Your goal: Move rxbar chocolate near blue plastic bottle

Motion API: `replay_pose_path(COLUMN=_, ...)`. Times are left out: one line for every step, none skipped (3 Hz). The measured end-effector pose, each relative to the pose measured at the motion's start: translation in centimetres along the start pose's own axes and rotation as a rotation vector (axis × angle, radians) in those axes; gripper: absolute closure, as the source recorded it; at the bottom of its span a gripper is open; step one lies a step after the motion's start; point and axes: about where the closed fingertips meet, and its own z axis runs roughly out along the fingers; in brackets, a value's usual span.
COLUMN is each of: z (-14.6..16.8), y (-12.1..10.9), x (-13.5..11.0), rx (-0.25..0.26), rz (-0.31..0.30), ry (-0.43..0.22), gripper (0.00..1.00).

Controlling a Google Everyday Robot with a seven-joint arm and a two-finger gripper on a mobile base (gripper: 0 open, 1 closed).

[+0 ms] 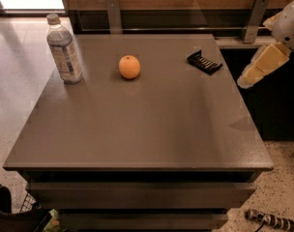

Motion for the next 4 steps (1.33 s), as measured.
replay_pose_path(z=5.4, y=-5.8, x=-0.3, rx=0.055, rz=0.150, ry=-0.182, gripper=0.00)
replay_pose_path(z=10.4, y=-7.6, x=-0.7, rx=0.065, rz=0.281, ry=-0.356, gripper=0.00)
replay_pose_path(z=13.8, y=-7.3, x=-1.6, rx=0.066, rz=0.351, ry=-0.454, gripper=0.00)
replay_pose_path(z=13.8, y=-7.3, x=-1.6, rx=0.065, rz=0.351, ry=-0.454, gripper=0.00)
